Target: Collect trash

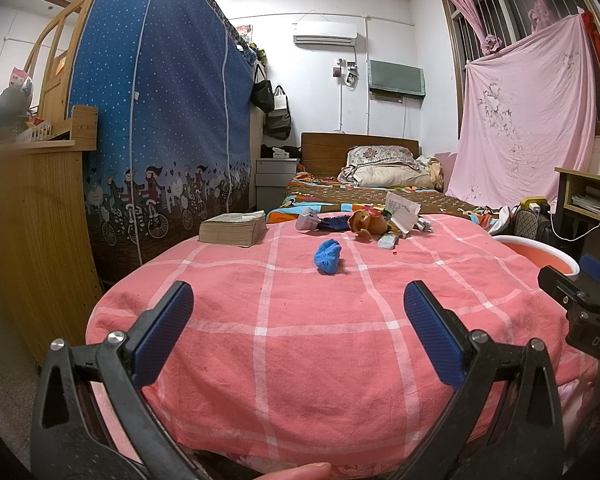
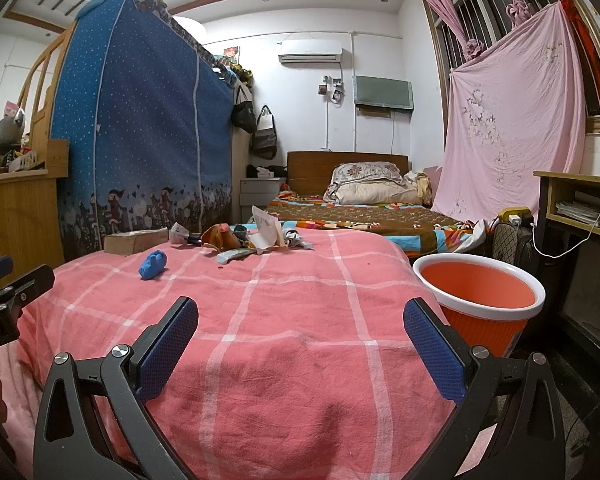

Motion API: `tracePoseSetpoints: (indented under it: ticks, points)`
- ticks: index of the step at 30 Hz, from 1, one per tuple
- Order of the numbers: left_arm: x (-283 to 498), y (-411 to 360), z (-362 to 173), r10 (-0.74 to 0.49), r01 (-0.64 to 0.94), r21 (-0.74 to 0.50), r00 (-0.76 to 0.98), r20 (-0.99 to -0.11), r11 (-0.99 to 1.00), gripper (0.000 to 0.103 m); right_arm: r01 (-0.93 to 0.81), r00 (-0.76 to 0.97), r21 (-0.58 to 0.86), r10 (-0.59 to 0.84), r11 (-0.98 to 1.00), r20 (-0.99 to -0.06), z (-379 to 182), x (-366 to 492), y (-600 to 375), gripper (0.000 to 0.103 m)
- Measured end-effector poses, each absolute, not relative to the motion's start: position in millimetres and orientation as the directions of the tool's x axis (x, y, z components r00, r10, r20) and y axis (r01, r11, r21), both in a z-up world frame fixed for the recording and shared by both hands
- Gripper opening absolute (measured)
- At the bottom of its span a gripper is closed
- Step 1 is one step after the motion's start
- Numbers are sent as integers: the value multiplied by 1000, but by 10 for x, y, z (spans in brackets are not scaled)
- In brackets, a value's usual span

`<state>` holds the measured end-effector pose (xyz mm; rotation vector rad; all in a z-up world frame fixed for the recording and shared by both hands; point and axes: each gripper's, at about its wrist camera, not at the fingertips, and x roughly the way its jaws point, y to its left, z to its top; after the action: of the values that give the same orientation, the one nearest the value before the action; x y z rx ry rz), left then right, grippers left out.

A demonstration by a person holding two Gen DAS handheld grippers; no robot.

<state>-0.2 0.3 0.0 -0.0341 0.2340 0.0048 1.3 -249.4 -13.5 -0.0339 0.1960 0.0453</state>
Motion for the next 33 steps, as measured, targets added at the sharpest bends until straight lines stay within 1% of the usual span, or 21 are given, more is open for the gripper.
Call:
tracePoseSetpoints:
  ticks: [12, 15, 18, 23, 29, 33]
  points:
    - [28, -26, 70, 15, -23, -33, 975, -222, 999, 88, -39, 975, -25, 33, 999, -218, -163, 68, -2472, 103]
    - [98, 3, 54, 32, -38, -22, 976, -217, 999, 88, -53, 968, -24, 46, 998, -247, -109, 168, -2467, 103]
    - [187, -5, 106, 62, -63, 1, 975, -214, 998, 88, -68, 965, -31, 58, 997, -255, -56, 226, -2448, 103]
    - [379, -13, 221, 111, -106, 41, 978, -175, 994, 88, -101, 968, -49, 87, 994, -234, 111, 335, -2408, 103]
    - [606, -21, 390, 108, -101, 50, 982, -157, 994, 88, -127, 972, -51, 114, 991, -204, 314, 518, -2355, 103]
    - [733, -16, 479, 103, -99, 36, 982, -161, 994, 88, -145, 975, -71, 130, 987, -180, 428, 623, -2284, 103]
